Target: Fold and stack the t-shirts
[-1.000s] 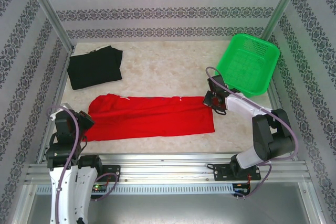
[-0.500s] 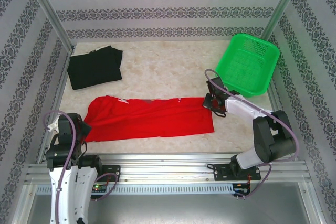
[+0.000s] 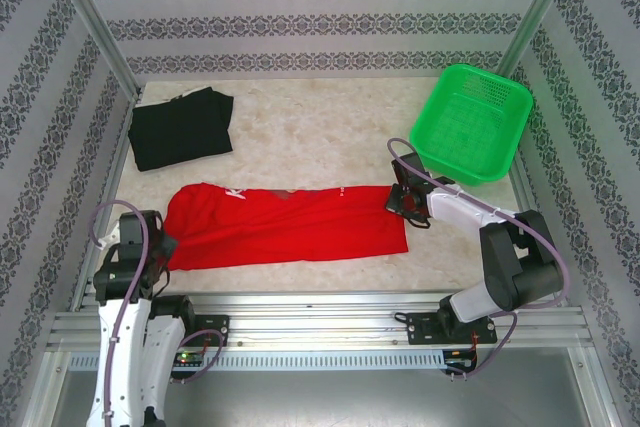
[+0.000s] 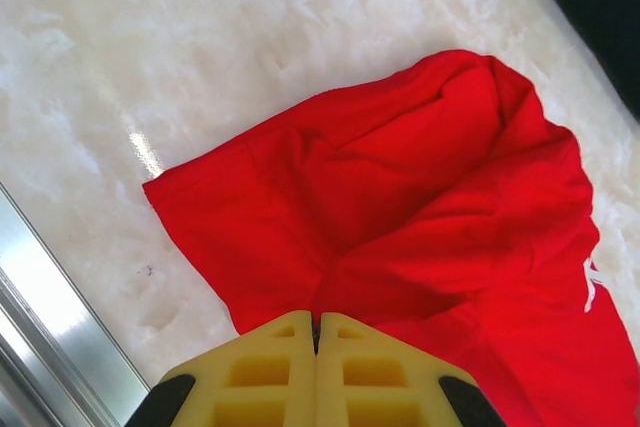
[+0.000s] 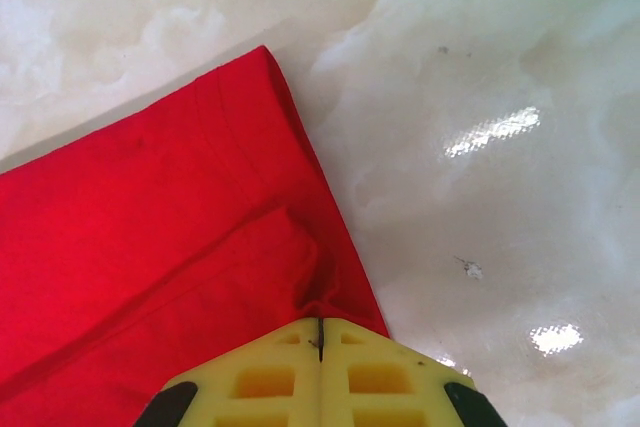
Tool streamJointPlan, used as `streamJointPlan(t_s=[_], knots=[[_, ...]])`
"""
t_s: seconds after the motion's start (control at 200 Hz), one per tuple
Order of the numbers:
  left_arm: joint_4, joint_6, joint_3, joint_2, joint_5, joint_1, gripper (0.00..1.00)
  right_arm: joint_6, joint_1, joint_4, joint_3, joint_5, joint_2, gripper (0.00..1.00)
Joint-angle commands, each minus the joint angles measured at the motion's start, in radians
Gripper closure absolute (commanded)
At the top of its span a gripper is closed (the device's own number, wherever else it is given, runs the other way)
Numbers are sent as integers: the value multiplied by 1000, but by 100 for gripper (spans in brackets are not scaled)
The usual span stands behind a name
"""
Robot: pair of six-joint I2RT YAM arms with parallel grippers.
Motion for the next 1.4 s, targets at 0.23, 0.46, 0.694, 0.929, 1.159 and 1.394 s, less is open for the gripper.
streamJointPlan(t_s=[0.23,0.46,0.694,0.929,1.159,1.394], knots=[[19,12,38,37,-34,9,49,11,17,-22,-13,12,4,71],[293,142,89,189,124,10,33,-8,50,-47,-25,-16,-131,33],[429,250,179,564,305,39,36,-106,51,-69,-17,-90,-211,12],[579,316,225,813,372,104,52,-102,51,-44,-16,-135,-164,12],[597,347,313,1005,423,121,58,-103,54,-44,-22,-144,-162,12],[629,325,329,1110,469,126,59,-124,82,-13,-21,-182,-175,10]])
